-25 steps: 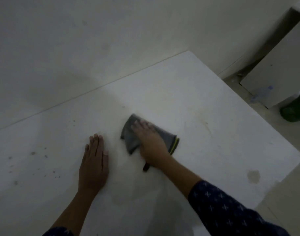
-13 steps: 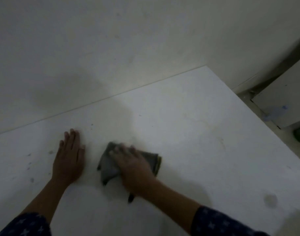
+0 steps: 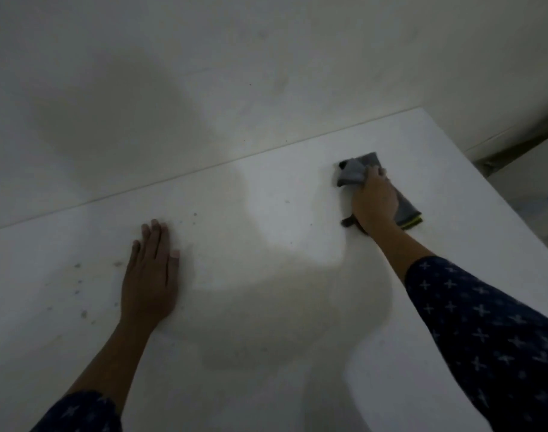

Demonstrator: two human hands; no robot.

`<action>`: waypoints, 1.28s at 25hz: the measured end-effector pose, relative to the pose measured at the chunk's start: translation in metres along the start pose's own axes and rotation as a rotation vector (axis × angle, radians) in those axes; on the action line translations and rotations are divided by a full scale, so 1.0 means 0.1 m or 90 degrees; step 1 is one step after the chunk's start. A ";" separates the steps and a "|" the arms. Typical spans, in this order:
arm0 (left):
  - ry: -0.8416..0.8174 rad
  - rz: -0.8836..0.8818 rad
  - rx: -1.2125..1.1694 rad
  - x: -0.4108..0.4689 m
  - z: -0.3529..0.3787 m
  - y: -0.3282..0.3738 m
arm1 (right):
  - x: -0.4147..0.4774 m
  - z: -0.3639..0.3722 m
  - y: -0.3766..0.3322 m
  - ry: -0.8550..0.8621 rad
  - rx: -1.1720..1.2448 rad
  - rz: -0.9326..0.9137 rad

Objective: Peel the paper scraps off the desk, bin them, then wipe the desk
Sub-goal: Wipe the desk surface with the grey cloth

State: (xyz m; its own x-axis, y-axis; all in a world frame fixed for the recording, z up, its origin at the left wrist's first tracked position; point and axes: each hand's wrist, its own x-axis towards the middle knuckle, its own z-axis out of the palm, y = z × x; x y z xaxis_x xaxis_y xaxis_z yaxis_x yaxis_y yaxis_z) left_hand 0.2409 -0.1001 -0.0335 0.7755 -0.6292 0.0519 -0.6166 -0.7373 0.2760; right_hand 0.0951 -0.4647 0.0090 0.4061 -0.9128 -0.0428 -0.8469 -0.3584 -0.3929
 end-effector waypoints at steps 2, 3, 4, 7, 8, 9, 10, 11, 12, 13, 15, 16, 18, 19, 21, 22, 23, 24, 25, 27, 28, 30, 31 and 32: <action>0.005 -0.001 -0.003 0.00 -0.01 0.03 | -0.22 -0.06 -0.35 0.013 -0.005 -0.028; 0.006 -0.005 -0.011 -0.01 -0.02 0.03 | -0.48 -0.01 -0.61 -0.017 -0.009 -0.102; 0.005 -0.011 -0.017 -0.01 -0.02 0.03 | -0.85 0.11 -0.87 -0.070 -0.009 -0.210; -0.004 0.012 -0.013 -0.03 -0.04 -0.01 | -1.94 0.63 -1.37 -0.234 -0.020 -0.533; -0.004 0.020 -0.010 -0.03 -0.04 -0.03 | -2.02 0.79 -1.44 -0.254 -0.026 -0.570; -0.003 0.014 -0.012 -0.02 -0.03 -0.03 | -1.95 0.90 -1.47 -0.258 -0.008 -0.581; -0.001 -0.001 -0.019 -0.01 -0.02 -0.03 | -1.79 0.98 -1.50 -0.247 0.001 -0.583; 0.002 -0.016 -0.025 0.00 -0.02 -0.02 | -1.61 1.00 -1.54 -0.233 0.005 -0.588; 0.004 -0.026 -0.028 0.00 -0.02 0.00 | -1.40 1.00 -1.58 -0.220 0.000 -0.588; 0.005 -0.028 -0.028 -0.01 -0.02 0.01 | -1.16 0.98 -1.59 -0.193 -0.003 -0.561; 0.003 -0.023 -0.028 -0.02 -0.04 0.02 | -0.60 0.86 -1.45 -0.101 0.002 -0.427; 0.002 -0.017 -0.027 -0.01 -0.04 0.00 | -0.35 0.78 -1.27 -0.054 0.005 -0.334; 0.003 -0.011 -0.024 -0.01 -0.03 -0.02 | 0.01 0.58 -0.72 0.014 0.000 -0.171; 0.005 -0.014 -0.021 -0.01 -0.02 -0.02 | 0.10 0.46 -0.45 0.027 -0.001 -0.105; 0.008 -0.021 -0.019 -0.01 -0.02 -0.01 | 0.17 0.23 -0.12 0.012 0.040 -0.014; 0.005 -0.019 -0.016 -0.01 -0.03 -0.01 | 0.12 0.12 -0.09 -0.005 0.094 0.020; 0.001 -0.011 -0.011 -0.02 -0.03 -0.01 | -0.01 -0.02 -0.15 -0.022 0.153 0.031; 0.000 -0.003 -0.004 -0.02 -0.04 0.00 | -0.20 -0.12 -0.24 -0.035 0.195 0.003; 0.001 0.000 0.001 -0.04 -0.05 0.01 | -0.47 -0.18 -0.35 -0.071 0.209 -0.043; 0.000 -0.013 -0.006 -0.08 -0.07 0.13 | -1.20 -0.13 -0.58 -0.185 0.157 -0.163; -0.006 -0.036 -0.023 -0.11 -0.07 0.21 | -1.56 -0.02 -0.67 -0.222 0.108 -0.250; -0.012 -0.045 -0.044 -0.18 -0.02 0.44 | -1.99 0.25 -0.63 -0.253 0.081 -0.373; -0.011 -0.029 -0.044 -0.22 0.03 0.58 | -1.99 0.35 -0.53 -0.247 0.083 -0.402; -0.012 -0.004 -0.040 -0.25 0.08 0.72 | -1.88 0.39 -0.44 -0.229 0.094 -0.406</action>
State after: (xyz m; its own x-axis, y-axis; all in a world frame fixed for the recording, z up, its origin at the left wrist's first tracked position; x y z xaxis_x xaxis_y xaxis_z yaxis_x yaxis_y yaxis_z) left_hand 0.1763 -0.1388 -0.0223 0.7763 -0.6296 0.0316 -0.6015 -0.7249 0.3358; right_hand 0.0699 -0.2699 -0.0015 0.9119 -0.4069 -0.0538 -0.3650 -0.7439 -0.5599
